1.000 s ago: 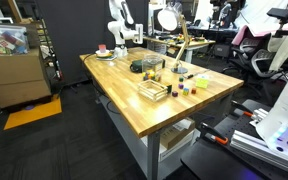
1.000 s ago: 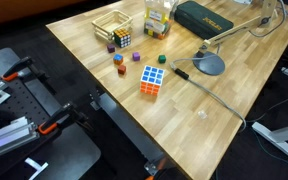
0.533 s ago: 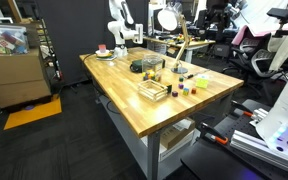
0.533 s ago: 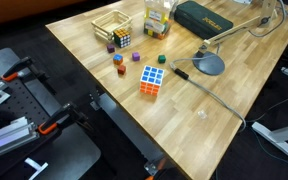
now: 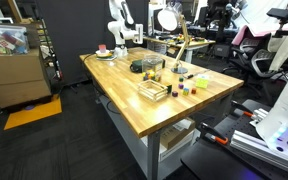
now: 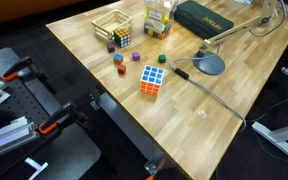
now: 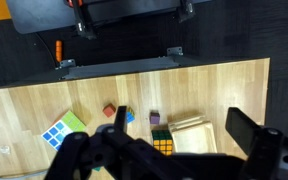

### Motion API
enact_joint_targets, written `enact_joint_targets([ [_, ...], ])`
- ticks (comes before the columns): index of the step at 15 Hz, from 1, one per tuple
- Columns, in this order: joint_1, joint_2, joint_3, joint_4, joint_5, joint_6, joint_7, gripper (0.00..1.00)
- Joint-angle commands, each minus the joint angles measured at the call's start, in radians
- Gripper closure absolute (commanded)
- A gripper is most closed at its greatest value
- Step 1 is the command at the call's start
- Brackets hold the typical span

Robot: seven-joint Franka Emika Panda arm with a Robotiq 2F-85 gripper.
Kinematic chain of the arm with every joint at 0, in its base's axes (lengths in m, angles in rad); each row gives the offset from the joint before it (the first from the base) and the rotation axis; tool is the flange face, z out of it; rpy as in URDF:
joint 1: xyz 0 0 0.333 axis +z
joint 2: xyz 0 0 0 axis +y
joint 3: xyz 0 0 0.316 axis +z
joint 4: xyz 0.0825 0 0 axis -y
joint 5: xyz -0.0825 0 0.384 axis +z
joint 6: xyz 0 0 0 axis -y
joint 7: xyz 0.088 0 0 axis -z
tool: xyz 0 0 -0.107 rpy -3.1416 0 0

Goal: Put the small Rubik's cube in the wooden box

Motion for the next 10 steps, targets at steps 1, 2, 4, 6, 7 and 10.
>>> enact_joint_targets([
  [1,-0.014,0.013,0.017,0.009,-0.005,0.004,0.003,0.00],
  [2,-0.012,0.023,0.017,0.012,-0.005,0.008,-0.001,0.00],
  [4,-0.014,0.062,0.008,0.013,0.002,0.032,-0.006,0.00],
  [6,-0.027,0.126,-0.004,0.014,0.015,0.060,0.010,0.00],
  [7,-0.036,0.163,-0.009,0.017,0.015,0.078,0.017,0.00],
  [10,-0.065,0.304,-0.038,0.023,0.049,0.172,0.054,0.00],
])
